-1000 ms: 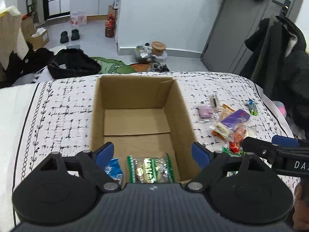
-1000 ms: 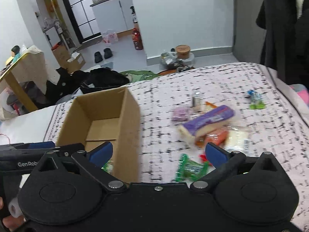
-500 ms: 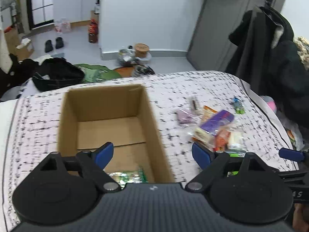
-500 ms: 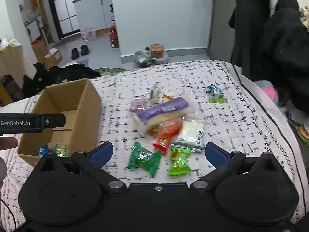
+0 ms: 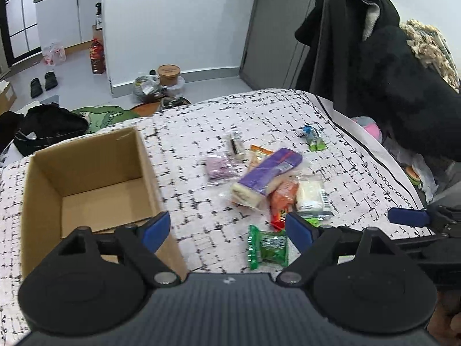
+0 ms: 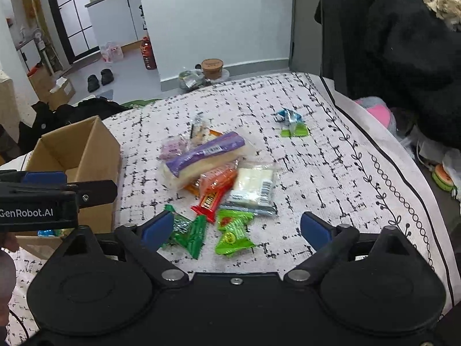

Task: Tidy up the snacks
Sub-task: 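Return both tools to the pile and grasp a green candy with the left tool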

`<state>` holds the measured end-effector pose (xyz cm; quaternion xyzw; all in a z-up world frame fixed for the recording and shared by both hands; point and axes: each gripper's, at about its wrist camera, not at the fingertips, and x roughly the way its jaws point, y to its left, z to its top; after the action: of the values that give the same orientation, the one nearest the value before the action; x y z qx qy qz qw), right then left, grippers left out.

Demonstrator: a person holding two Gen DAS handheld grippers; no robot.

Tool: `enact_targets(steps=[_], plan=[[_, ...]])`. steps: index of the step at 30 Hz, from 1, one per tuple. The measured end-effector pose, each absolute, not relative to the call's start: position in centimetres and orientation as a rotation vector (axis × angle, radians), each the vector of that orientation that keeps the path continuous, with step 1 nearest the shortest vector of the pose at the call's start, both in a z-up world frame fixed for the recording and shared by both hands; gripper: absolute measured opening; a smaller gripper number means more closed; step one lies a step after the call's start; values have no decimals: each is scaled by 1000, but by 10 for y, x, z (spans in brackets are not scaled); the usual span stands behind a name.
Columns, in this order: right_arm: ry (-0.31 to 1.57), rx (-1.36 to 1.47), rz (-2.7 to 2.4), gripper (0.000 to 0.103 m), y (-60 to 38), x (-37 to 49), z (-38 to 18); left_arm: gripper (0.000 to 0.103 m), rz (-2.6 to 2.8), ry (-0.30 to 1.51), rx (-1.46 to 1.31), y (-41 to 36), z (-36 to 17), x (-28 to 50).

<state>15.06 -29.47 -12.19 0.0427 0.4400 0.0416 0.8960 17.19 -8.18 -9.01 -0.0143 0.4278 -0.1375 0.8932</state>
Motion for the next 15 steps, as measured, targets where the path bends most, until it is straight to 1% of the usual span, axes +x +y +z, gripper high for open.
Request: enact_targets(steps=[4,7,15], plan=[[929,94,84,79,-303,151,-129,85,-313,898,-19,-94,-97,174],[947,107,65,73,-313,153,-133,83,-323,917,-12,-103,-105,177],[956,132,50,72,-334,154,-138,75,-333,963,20,-125,-128,183]])
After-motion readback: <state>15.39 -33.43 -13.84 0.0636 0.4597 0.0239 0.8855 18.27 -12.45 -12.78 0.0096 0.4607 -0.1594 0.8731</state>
